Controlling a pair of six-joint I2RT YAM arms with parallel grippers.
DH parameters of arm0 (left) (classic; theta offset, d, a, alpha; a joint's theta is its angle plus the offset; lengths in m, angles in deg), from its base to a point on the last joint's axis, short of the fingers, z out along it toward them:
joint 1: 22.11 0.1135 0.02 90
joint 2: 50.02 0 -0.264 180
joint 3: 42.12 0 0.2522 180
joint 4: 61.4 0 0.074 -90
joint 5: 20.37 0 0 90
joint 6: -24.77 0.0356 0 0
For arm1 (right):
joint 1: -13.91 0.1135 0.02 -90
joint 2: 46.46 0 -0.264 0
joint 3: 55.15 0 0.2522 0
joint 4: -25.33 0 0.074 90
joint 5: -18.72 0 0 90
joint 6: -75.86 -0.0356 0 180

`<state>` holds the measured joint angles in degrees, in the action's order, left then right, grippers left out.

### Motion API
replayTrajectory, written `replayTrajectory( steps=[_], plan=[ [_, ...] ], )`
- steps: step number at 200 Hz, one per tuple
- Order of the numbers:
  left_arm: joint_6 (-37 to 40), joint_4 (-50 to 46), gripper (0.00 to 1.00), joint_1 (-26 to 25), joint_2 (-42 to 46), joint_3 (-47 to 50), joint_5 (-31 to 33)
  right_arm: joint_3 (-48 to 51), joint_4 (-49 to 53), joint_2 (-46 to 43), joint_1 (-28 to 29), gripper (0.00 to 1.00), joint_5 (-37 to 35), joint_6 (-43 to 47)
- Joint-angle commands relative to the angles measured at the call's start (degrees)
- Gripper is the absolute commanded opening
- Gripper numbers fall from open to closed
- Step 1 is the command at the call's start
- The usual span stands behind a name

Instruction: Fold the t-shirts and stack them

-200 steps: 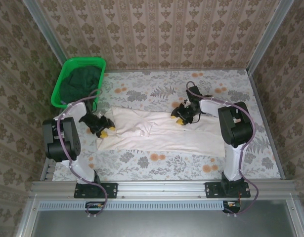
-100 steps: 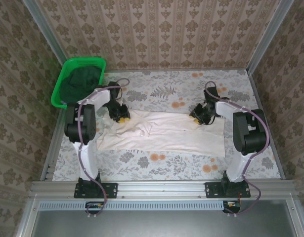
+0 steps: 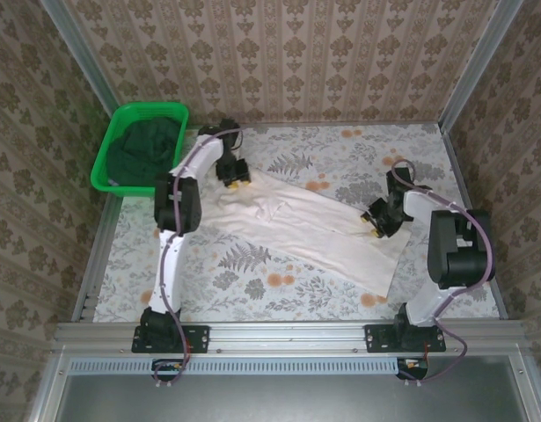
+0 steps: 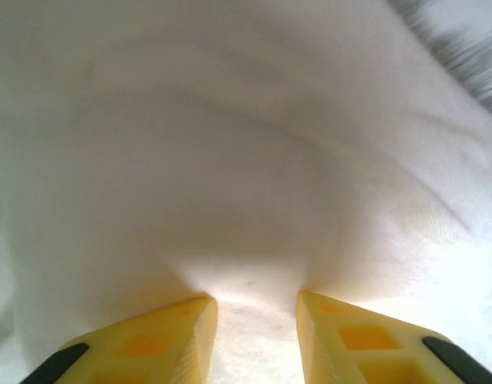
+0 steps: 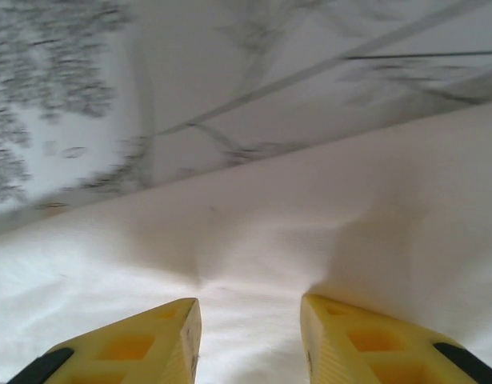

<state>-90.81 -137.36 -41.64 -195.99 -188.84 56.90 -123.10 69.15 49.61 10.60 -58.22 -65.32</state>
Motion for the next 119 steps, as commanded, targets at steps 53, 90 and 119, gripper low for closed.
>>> replayTrajectory(
  steps=[53,90,119],
  plan=[
    [-15.25,31.34,0.44,-8.98,-18.87,-18.95,-14.35,4.72,17.44,-23.02,2.44,0.51,-5.86,5.00],
    [-20.67,45.94,0.54,-11.77,-22.11,-24.27,-9.06,7.42,22.01,-31.27,8.72,0.49,-2.75,10.49],
    [-26.65,52.91,0.64,-12.46,-22.66,-26.08,-7.48,7.01,23.48,-30.14,14.55,0.47,-1.07,14.57]
  ],
)
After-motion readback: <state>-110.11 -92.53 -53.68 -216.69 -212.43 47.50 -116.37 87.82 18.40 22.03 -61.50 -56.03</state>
